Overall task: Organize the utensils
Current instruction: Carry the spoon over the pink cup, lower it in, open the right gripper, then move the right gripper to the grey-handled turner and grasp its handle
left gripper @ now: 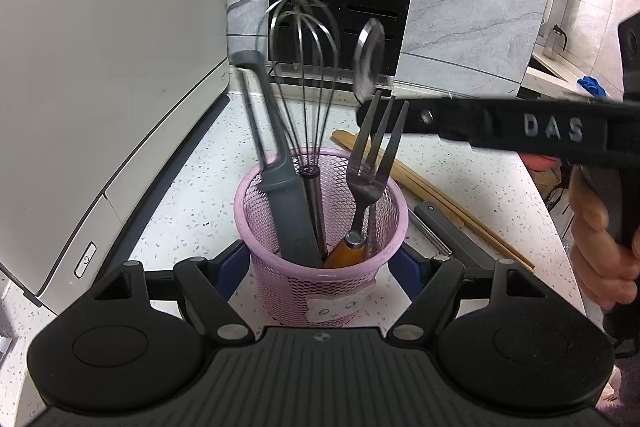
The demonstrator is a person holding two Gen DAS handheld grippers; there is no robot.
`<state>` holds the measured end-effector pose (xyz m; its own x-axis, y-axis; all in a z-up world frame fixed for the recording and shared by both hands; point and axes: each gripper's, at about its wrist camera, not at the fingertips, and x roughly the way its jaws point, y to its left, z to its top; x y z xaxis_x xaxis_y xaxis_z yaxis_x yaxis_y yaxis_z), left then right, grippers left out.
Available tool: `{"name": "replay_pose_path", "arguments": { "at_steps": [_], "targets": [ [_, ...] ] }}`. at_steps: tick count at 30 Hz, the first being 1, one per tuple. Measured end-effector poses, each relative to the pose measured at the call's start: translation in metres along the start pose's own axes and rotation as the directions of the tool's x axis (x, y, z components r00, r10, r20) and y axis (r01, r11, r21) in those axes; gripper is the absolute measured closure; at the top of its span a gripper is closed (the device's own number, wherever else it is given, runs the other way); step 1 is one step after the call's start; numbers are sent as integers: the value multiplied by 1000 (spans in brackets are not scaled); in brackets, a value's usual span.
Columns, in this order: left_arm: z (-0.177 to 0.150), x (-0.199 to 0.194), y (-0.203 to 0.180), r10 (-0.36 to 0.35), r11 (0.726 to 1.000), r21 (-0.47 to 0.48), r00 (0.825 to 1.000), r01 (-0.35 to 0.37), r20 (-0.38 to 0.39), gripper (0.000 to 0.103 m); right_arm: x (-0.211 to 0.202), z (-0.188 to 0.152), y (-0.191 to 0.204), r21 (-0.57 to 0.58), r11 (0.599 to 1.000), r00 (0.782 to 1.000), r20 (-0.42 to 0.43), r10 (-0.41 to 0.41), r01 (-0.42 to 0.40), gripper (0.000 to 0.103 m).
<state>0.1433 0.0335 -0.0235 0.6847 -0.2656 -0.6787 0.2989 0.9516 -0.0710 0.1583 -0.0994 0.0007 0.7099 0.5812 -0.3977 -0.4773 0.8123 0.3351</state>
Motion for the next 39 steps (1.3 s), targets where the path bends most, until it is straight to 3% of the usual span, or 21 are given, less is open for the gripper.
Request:
{"name": "replay_pose_path", "arguments": {
  "at_steps": [6,31,35,39],
  "targets": [
    [0,0,-1,4,1000,-3,1000,-4,-2,15,3,-10,-4,14,1000,998,-55,-8,9,103],
    [0,3,-2,15,1000,-14,1000,-15,3,15,-11,-11,-8,42,999,993,-114,-23,28,98],
    [0,3,-2,14,1000,-11,1000,-14,4,15,-17,-7,-11,58,997,987,-150,-50,59,95],
    [0,3,-2,13,1000,-12,1000,-13,4,15,-19,-2,-17,64,985,963,-231,-140,159,91]
  ]
}}
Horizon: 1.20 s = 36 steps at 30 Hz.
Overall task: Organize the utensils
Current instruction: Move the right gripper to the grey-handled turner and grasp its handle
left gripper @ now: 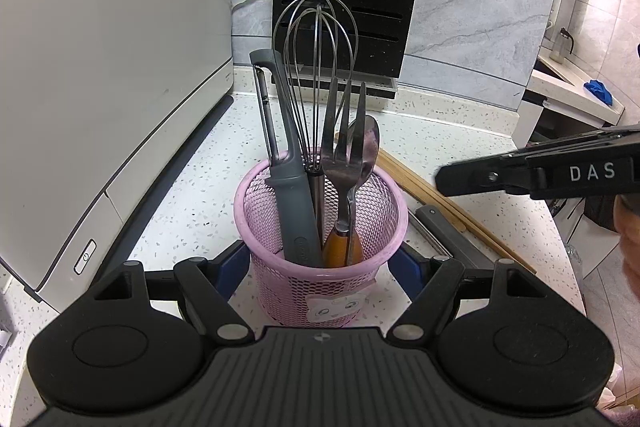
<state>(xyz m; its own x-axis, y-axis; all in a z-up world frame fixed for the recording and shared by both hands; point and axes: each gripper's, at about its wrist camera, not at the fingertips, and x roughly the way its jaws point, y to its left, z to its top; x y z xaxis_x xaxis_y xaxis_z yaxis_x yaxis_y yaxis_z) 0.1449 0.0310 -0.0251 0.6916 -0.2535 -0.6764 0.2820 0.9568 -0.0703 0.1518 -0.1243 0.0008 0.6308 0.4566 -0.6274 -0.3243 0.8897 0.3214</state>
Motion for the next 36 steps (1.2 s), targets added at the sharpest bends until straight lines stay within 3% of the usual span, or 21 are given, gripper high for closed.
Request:
{"name": "replay_pose_path", "arguments": {
  "at_steps": [7,17,27,36],
  "targets": [
    [1,0,0,1,1000,0,1000,-1,-4,15,-6,1,-14,-8,992,987,-103,-125,125,89],
    [0,-1,0,-1,1000,-1,1000,1,2,15,-8,-12,-25,-68,975,949,-226,-221,211,89],
    [0,0,1,-1,1000,0,1000,1,2,15,10,-19,-29,-125,965,917,-304,-259,231,88],
    [0,-1,0,-1,1000,1,1000,1,1,15,41,-6,-31,-62,979,904,-378,-202,192,89]
  ]
}}
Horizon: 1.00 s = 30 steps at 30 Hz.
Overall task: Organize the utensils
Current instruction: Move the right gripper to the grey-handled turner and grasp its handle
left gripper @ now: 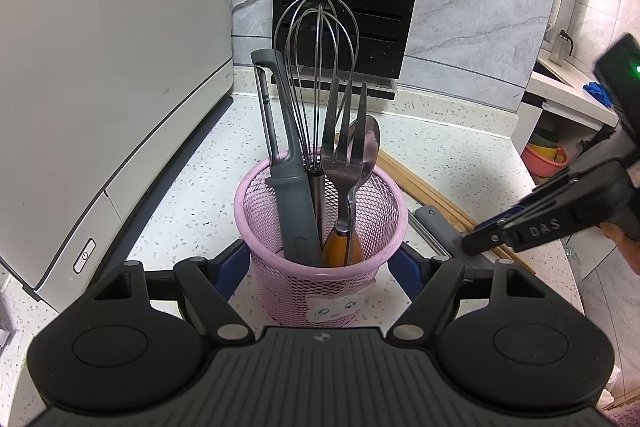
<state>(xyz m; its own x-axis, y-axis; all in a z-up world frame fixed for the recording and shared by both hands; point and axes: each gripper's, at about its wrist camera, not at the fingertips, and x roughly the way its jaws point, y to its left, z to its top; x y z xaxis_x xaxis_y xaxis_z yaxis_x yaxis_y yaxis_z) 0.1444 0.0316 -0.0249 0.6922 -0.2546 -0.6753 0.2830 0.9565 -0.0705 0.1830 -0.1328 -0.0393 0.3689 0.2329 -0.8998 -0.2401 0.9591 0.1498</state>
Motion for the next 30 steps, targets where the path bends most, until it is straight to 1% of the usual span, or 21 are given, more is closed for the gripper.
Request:
{"name": "replay_pose_path", "arguments": {
  "at_steps": [5,7,8,9,11,16,17,19,30],
  "targets": [
    [0,-1,1,-6,1000,2,1000,6,0,15,11,9,2,-15,1000,999,-30,-28,27,88],
    [0,0,1,-7,1000,3,1000,7,0,15,12,11,2,-17,999,999,-38,-31,30,82],
    [0,0,1,-7,1000,4,1000,7,0,15,13,11,2,-20,999,999,-40,-31,30,73],
    [0,0,1,-7,1000,4,1000,7,-1,15,14,12,2,-26,999,999,-41,-36,35,70],
    [1,0,1,-7,1000,5,1000,7,-2,15,15,13,4,-44,998,998,-40,-55,53,70],
    [1,0,1,-9,1000,5,1000,9,-2,15,21,17,4,-48,998,997,-54,-54,52,72],
    [1,0,1,-9,1000,5,1000,9,-3,15,21,17,4,-43,998,997,-58,-45,42,76],
    [1,1,1,-9,1000,6,1000,9,-4,15,20,16,5,-47,998,997,-60,-48,45,81],
    [1,1,1,-8,1000,7,1000,8,-4,15,8,-8,5,-95,995,994,-103,-38,28,81]
  ]
}}
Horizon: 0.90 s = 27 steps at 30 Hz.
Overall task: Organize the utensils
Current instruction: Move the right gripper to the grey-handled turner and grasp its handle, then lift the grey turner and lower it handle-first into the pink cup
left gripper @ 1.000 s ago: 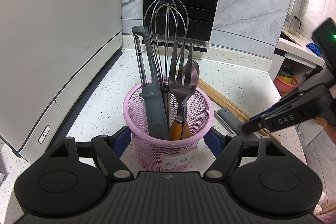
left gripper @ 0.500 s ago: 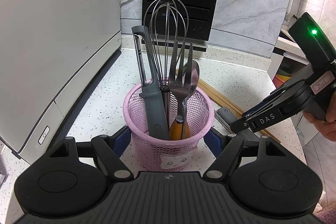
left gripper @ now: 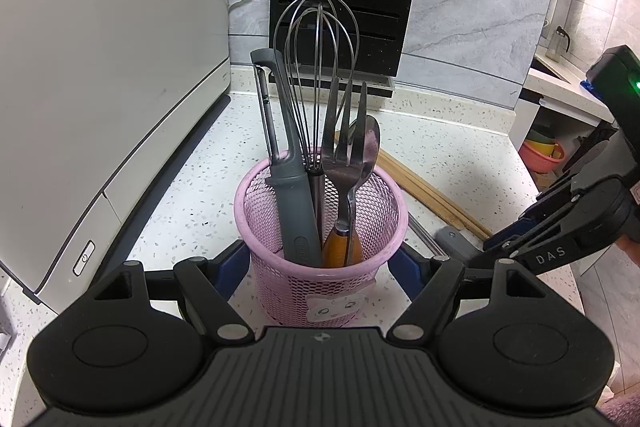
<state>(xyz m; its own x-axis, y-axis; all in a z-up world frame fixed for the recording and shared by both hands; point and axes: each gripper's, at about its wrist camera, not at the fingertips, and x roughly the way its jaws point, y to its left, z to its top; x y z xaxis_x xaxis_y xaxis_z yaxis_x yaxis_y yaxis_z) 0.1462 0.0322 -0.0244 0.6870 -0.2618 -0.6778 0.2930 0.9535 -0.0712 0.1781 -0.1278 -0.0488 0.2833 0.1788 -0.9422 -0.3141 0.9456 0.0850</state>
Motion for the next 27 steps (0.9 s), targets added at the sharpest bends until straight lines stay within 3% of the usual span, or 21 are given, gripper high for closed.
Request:
{"name": "replay_pose_path", "arguments": {
  "at_steps": [6,13,27],
  "targets": [
    [0,0,0,1,1000,1,1000,-1,-1,15,0,13,2,-19,1000,1000,21,-6,6,80],
    [-1,0,0,-1,1000,3,1000,1,-1,16,13,30,3,-38,999,1000,-13,-25,24,80],
    [-1,0,0,2,1000,4,1000,-2,-3,16,18,27,8,-76,996,999,-2,-40,39,82]
  ]
}}
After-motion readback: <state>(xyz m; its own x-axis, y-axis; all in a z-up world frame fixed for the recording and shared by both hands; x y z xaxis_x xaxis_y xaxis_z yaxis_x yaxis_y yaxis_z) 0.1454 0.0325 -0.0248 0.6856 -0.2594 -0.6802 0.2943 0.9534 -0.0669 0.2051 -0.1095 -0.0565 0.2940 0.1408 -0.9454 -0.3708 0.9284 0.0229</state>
